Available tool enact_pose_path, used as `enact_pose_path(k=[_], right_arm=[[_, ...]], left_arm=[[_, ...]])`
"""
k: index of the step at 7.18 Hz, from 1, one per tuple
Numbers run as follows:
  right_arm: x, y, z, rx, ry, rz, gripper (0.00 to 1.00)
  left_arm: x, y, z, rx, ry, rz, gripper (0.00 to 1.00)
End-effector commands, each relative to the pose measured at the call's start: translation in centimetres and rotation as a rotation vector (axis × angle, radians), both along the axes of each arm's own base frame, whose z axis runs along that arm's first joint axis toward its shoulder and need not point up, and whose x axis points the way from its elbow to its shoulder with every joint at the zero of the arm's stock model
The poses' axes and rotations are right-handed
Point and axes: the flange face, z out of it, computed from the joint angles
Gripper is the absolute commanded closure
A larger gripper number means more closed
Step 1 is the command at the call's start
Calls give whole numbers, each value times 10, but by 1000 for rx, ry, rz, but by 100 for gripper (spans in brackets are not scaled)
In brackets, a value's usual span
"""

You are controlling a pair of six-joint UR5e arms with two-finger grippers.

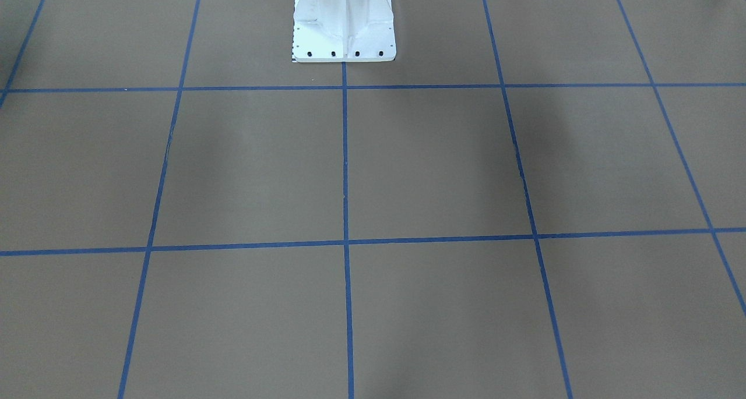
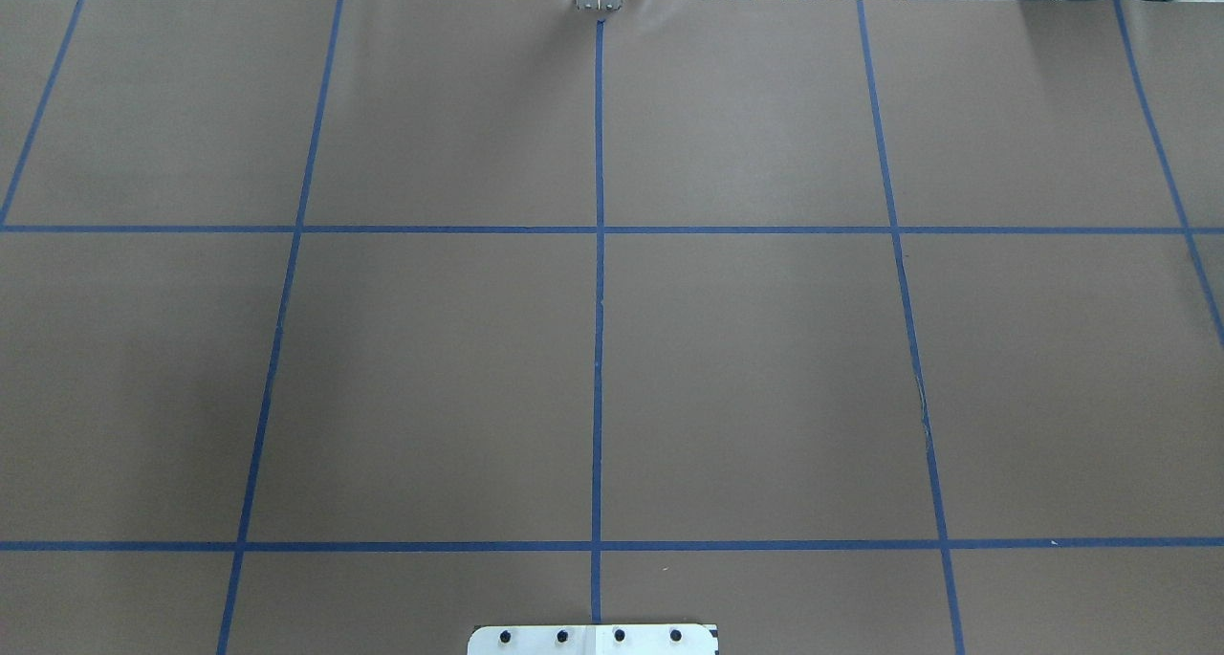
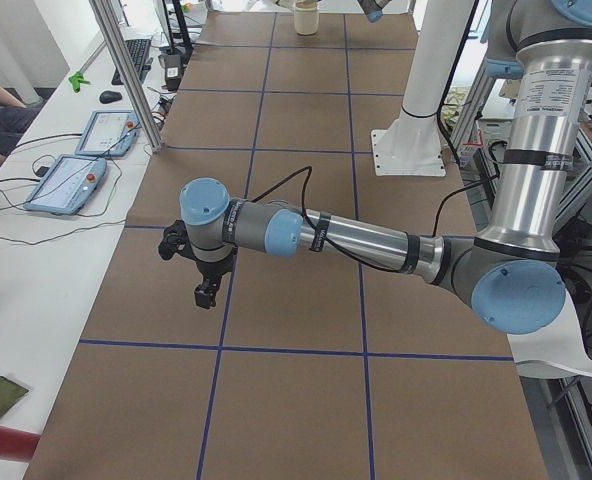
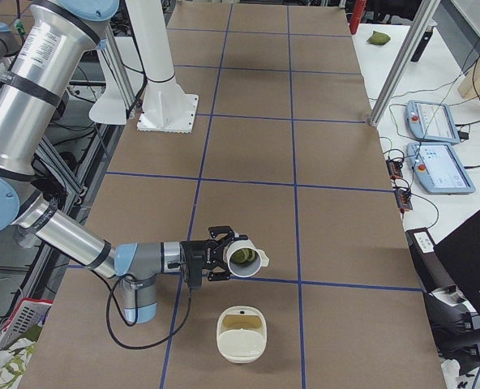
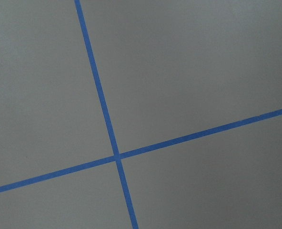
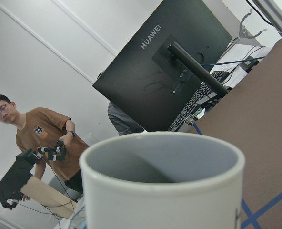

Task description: Left arm hands cup to right arm to dump lemon

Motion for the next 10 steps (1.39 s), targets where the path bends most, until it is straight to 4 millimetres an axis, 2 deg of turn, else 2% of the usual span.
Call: enact_pose_path(k=[1, 2, 3, 5, 6, 8, 10], right_arm=[[9, 1, 6, -44, -230, 31, 100], [14, 6, 8, -45, -329, 40, 100], [23, 16, 19, -65, -435, 49, 100], [28, 9, 27, -79, -596, 81, 100], [35, 20, 34, -71, -638, 77, 100], [39, 3, 32, -62, -817, 107, 100], [45, -1, 30, -63, -962, 119, 100]], left_arm=[[0, -3, -5, 7, 0, 0, 0], [0, -3, -5, 8, 0, 0, 0], [0, -3, -9, 14, 1, -2, 0], [0, -2, -13, 20, -1, -3, 0], [-1, -2, -13, 20, -1, -4, 0], [-3, -2, -14, 25, 0, -7, 0], [-4, -2, -16, 28, -3, -9, 0]])
